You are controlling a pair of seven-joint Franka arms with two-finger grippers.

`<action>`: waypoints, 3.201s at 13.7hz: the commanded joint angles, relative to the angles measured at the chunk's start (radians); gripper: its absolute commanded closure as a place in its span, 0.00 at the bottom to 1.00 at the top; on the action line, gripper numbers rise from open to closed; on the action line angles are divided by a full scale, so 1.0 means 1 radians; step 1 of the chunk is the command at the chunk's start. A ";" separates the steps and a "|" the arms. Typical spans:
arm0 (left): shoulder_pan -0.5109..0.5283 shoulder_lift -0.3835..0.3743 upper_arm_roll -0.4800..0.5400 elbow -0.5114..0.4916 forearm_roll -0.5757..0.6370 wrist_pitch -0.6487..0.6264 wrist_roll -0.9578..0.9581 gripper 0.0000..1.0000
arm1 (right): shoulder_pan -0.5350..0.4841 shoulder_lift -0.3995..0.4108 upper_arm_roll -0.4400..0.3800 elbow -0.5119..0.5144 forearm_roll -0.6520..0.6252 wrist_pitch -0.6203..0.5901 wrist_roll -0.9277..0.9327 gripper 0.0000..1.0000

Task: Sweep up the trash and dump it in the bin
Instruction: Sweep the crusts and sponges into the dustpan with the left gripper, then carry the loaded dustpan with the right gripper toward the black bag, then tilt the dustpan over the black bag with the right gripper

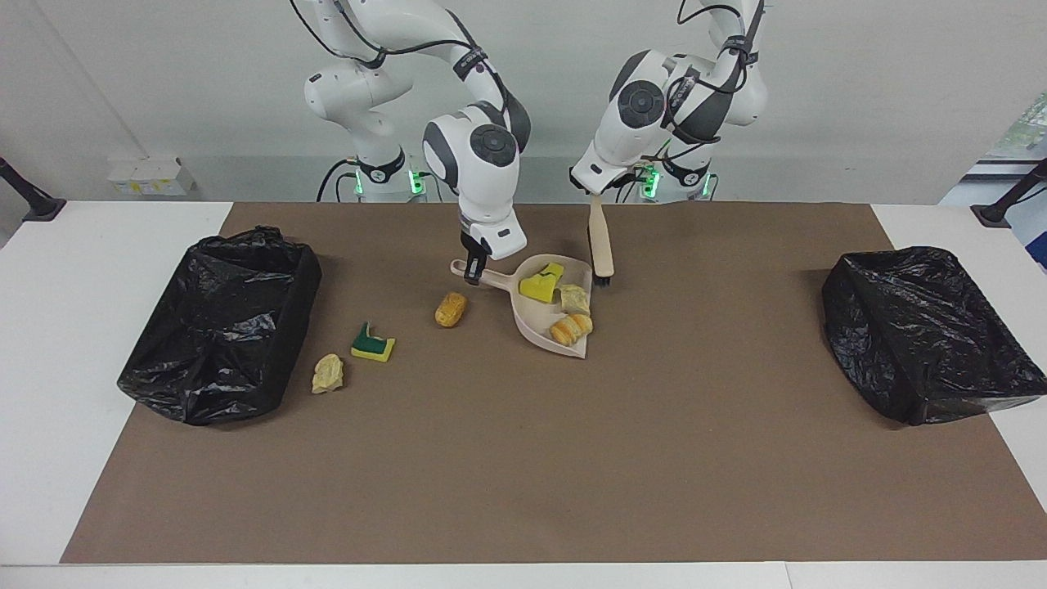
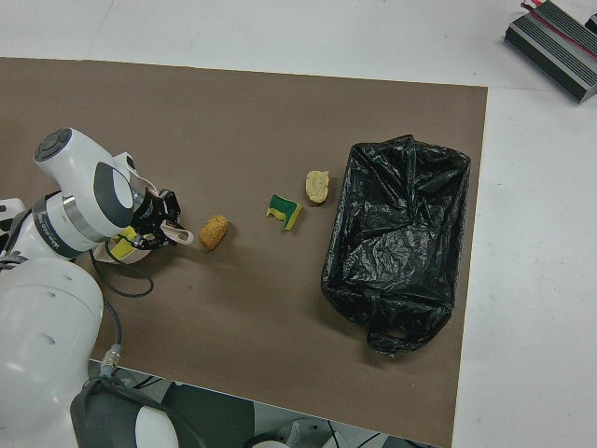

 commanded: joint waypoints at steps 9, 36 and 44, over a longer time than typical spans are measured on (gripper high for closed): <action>0.122 0.045 -0.007 -0.001 0.114 0.145 0.028 1.00 | -0.108 -0.149 0.003 -0.054 0.015 -0.011 0.013 1.00; -0.307 0.149 -0.029 0.001 0.019 0.378 -0.328 1.00 | -1.042 -0.138 -0.017 0.305 0.082 -0.341 -1.146 1.00; -0.395 0.206 -0.037 -0.016 -0.021 0.462 -0.435 1.00 | -1.055 -0.085 -0.004 0.381 -0.280 -0.255 -1.076 1.00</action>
